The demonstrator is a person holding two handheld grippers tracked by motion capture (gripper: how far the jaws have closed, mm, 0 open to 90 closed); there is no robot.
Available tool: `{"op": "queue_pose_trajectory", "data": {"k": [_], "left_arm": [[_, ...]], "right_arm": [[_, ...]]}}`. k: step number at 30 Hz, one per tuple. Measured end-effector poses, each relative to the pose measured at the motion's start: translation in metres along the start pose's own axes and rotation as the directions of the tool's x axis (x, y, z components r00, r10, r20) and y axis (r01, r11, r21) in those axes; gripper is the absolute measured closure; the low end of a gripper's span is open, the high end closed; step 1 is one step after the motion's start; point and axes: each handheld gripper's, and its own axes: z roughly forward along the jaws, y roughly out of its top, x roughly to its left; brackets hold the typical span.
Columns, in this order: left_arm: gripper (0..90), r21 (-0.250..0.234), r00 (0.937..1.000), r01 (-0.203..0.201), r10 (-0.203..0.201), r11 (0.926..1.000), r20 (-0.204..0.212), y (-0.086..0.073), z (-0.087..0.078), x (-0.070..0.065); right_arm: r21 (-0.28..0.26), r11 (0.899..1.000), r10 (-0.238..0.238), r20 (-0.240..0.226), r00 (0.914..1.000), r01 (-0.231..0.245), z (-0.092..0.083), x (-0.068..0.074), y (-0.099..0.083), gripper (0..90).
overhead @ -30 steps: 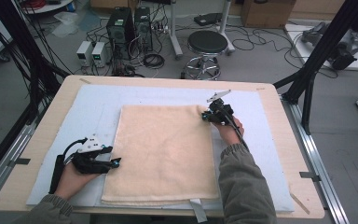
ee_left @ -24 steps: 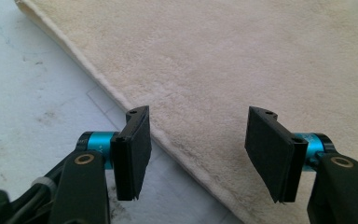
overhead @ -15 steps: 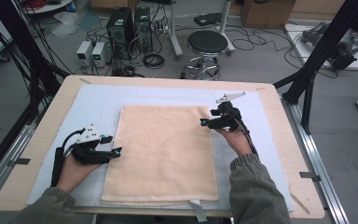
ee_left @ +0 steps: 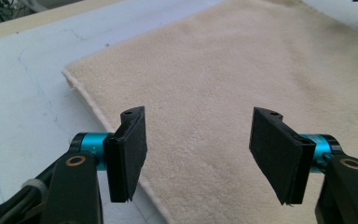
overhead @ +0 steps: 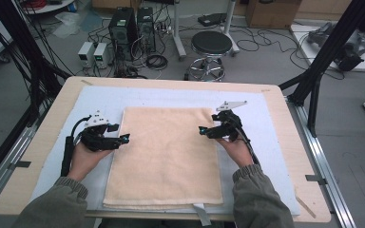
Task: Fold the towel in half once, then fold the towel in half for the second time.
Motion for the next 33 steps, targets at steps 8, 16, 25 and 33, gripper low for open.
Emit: {"op": "queue_pose_trajectory", "data": {"k": [8,16,25,33], "left_arm": [[34.8,0.005,0.9999,0.008,-0.008,1.0000,-0.014,0.003,0.004,0.002],[34.7,0.016,1.0000,-0.005,0.004,0.9999,0.001,0.002,0.010,-0.002],[35.0,0.012,0.9999,0.010,-0.010,0.9999,-0.005,0.005,0.008,0.003],[35.7,-0.015,0.9995,0.010,-0.010,0.9998,-0.031,0.032,0.010,0.012]], "right_arm": [[0.010,1.000,-0.014,-0.010,0.9998,0.014,0.000,0.004,-0.001,17.4],[0.035,0.999,-0.025,-0.017,0.9996,0.025,-0.001,0.004,-0.002,17.2],[0.021,0.999,-0.034,-0.009,0.9994,0.035,-0.004,0.003,-0.001,17.2],[0.022,0.998,-0.057,0.049,0.9972,0.056,-0.021,-0.012,0.019,17.7]]}}
